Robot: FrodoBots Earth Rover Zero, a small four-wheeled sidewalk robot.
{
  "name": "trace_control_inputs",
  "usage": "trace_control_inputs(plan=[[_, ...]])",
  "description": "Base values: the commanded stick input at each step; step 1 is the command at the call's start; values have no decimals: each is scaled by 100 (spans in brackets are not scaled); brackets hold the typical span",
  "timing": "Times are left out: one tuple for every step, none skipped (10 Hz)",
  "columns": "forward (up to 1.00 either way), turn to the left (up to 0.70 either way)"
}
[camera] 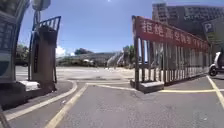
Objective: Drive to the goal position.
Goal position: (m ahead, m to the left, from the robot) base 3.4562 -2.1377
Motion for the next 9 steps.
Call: trace_control_inputs(plan=[[4, 0], [0, 0], [13, 0], [45, 0], [45, 0], [45, 0], [45, 0], [45, 0], [45, 0]])
